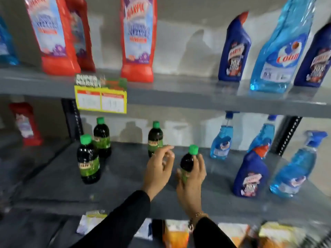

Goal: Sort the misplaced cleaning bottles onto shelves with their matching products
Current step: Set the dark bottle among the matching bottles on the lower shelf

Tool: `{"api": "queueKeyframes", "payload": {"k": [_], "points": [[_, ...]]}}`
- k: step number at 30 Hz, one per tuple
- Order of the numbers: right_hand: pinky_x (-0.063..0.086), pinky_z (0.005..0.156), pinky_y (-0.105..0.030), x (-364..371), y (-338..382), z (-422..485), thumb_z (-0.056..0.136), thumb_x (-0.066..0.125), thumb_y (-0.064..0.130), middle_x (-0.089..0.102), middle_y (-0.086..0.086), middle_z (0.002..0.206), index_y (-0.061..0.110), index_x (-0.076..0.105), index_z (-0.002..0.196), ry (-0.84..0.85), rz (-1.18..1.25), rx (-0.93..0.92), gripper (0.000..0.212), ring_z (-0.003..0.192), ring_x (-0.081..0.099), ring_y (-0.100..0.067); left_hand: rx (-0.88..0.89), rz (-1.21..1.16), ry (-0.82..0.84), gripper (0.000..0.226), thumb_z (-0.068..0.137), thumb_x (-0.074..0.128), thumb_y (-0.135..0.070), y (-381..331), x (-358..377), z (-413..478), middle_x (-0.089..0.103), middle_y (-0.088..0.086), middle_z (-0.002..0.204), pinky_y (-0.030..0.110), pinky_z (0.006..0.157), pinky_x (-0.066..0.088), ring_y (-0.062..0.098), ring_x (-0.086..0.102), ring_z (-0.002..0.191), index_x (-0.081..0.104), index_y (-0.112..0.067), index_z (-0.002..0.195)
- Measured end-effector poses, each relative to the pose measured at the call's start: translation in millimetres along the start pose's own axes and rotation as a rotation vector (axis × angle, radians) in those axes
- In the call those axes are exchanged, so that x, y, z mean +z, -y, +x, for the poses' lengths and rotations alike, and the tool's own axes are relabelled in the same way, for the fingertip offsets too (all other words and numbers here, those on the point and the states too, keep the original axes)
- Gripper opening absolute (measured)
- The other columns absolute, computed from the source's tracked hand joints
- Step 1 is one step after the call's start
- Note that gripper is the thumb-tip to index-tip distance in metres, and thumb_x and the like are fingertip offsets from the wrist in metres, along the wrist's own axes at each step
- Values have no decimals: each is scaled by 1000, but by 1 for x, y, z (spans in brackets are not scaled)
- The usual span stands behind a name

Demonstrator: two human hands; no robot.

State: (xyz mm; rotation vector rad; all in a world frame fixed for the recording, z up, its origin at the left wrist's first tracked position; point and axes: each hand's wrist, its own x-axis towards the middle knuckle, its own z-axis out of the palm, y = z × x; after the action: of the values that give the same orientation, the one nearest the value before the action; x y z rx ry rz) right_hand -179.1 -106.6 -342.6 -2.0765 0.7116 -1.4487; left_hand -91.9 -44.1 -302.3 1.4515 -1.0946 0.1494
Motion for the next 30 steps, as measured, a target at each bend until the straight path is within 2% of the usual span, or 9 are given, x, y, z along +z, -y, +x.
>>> {"api": "queueKeyframes", "payload": {"k": [3,5,6,8,11,16,22,28,30], "points": [[4,112,-25,-5,-36,-16,86,53,23,16,-25,151,-3,15,141,140,43,392,71,143,11,-31,-367,-51,231,48,89,58,-25,36,33,-13,52,7,133,8,80,41,10,51,112,42,-21,134],[10,108,-9,-9,-47,-16,87,55,7,33,-14,144,12,24,139,206,156,410,60,138,24,-4,-536,-136,308,60,87,60,-33,46,48,-15,47,6,138,21,92,40,14,47,120,33,-24,140],[19,101,-1,-10,-49,-14,84,53,1,46,-2,130,23,34,129,200,191,370,54,124,35,12,-580,-165,329,63,86,61,-35,49,53,-14,48,6,138,28,98,40,16,46,122,32,-24,141],[31,81,6,-10,-50,-10,77,50,-5,50,16,106,34,43,108,166,194,342,51,99,48,14,-607,-196,340,61,86,62,-32,51,61,-15,52,8,136,39,104,42,21,50,123,35,-21,140],[38,76,-2,-8,-49,-7,75,52,-10,52,14,99,36,45,103,129,193,379,55,92,52,0,-602,-217,279,55,87,62,-28,50,63,-18,58,10,129,40,101,45,20,56,115,40,-19,137],[39,87,-30,9,-40,-13,78,53,-8,51,-7,113,11,44,120,162,212,422,47,106,50,-22,-595,-202,213,54,86,62,-29,54,44,-19,61,11,124,43,101,46,19,59,112,42,-23,136],[42,80,-20,41,-13,-15,78,52,-9,55,-5,111,22,45,111,244,300,391,46,101,55,-18,-566,-201,148,53,86,61,-31,66,-7,-20,60,7,128,44,103,44,17,56,118,43,-26,136],[46,91,-36,71,1,-27,79,55,-2,55,-10,118,13,44,119,311,305,429,45,107,55,-24,-627,-282,132,49,90,57,-24,80,-42,-24,55,2,135,44,106,42,13,55,117,40,-24,137],[45,90,-35,75,-1,-28,80,56,1,54,-11,119,13,44,120,292,289,451,44,108,54,-23,-643,-288,154,50,90,57,-25,82,-42,-25,56,3,134,43,106,41,12,55,118,39,-24,137]]}}
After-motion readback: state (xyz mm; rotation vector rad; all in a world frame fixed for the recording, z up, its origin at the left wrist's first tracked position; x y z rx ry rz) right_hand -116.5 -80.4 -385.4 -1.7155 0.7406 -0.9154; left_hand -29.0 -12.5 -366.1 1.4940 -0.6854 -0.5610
